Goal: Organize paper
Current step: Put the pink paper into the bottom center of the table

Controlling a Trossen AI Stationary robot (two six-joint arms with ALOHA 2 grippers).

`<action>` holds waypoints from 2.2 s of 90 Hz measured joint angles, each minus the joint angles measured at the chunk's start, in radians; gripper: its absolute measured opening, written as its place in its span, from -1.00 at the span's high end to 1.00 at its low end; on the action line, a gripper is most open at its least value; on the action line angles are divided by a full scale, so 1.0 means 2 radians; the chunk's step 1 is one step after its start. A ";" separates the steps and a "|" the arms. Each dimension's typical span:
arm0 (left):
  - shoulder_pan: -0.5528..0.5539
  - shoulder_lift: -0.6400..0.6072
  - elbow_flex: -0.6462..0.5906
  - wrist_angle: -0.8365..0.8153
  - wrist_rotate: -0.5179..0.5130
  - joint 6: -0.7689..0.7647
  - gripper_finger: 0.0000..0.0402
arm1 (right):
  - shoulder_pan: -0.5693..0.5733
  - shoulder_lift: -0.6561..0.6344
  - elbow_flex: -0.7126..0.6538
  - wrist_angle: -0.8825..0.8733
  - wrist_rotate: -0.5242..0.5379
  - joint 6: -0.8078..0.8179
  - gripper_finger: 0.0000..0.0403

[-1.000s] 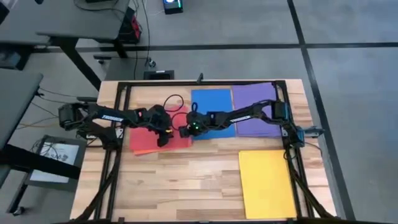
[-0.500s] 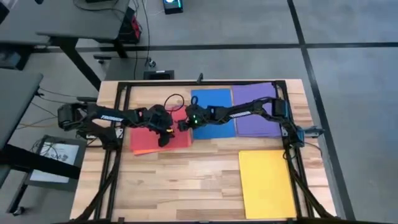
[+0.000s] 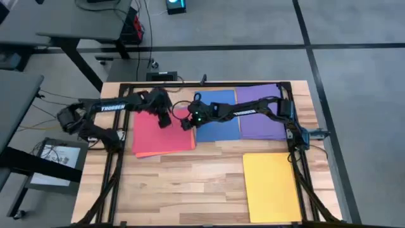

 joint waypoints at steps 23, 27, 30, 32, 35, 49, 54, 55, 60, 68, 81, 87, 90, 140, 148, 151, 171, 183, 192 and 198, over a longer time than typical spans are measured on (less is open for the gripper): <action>0.074 0.065 0.021 -0.044 0.028 0.080 0.18 | 0.000 0.000 0.000 -0.008 -0.014 -0.021 -0.05; 0.076 0.069 0.024 -0.039 0.021 0.092 0.18 | -0.001 0.000 0.000 -0.011 -0.019 -0.022 -0.05; 0.076 0.071 0.026 -0.035 0.018 0.101 0.18 | -0.001 0.000 0.000 -0.012 -0.022 -0.025 -0.05; 0.076 0.072 0.026 -0.030 0.018 0.107 0.17 | -0.001 0.000 0.000 -0.014 -0.024 -0.027 -0.05; 0.076 0.072 0.026 -0.023 0.017 0.118 0.17 | 0.000 0.000 0.000 -0.015 -0.026 -0.032 -0.05; 0.073 0.071 0.013 -0.016 0.024 0.145 0.19 | 0.000 0.000 0.000 -0.023 -0.037 -0.046 -0.05; 0.072 0.070 0.005 -0.015 0.025 0.145 0.23 | 0.000 0.000 0.000 -0.028 -0.038 -0.048 -0.05; 0.072 0.070 0.004 -0.015 0.026 0.146 0.25 | 0.000 0.000 0.000 -0.029 -0.038 -0.048 -0.05; 0.072 0.071 -0.004 -0.013 0.029 0.148 0.36 | 0.000 0.000 0.000 -0.033 -0.037 -0.048 -0.05; 0.072 0.081 -0.013 -0.017 0.033 0.146 0.62 | -0.001 0.000 0.000 -0.041 -0.038 -0.048 -0.05; 0.072 0.087 -0.014 -0.018 0.043 0.131 0.95 | -0.007 0.000 0.000 -0.051 -0.056 -0.048 -0.05; 0.070 0.081 -0.012 -0.024 0.040 0.126 0.98 | -0.012 0.000 0.000 -0.054 -0.070 -0.048 -0.05; 0.070 0.075 -0.009 -0.030 0.036 0.123 0.99 | -0.015 0.000 0.000 -0.054 -0.075 -0.048 -0.05; 0.067 -0.074 0.045 -0.125 0.032 0.058 1.00 | -0.031 -0.085 0.001 -0.058 -0.057 -0.103 -0.05; 0.067 -0.074 0.044 -0.126 0.035 0.041 1.00 | -0.031 -0.079 0.001 -0.058 -0.057 -0.095 -0.05; 0.067 -0.071 0.044 -0.126 0.041 0.038 0.99 | -0.030 -0.079 0.001 -0.064 -0.057 -0.087 -0.05; 0.067 -0.006 0.044 -0.125 0.066 0.037 0.62 | -0.015 -0.054 0.000 -0.075 -0.057 -0.064 -0.07; 0.067 0.044 0.044 -0.111 0.066 0.067 0.32 | -0.007 -0.053 0.000 -0.078 -0.057 -0.065 -0.08; 0.067 0.076 0.045 -0.099 0.066 0.083 0.18 | -0.003 -0.053 0.000 -0.079 -0.057 -0.075 -0.08; 0.067 0.094 0.047 -0.093 0.066 0.088 0.14 | -0.002 -0.053 0.000 -0.082 -0.057 -0.076 -0.08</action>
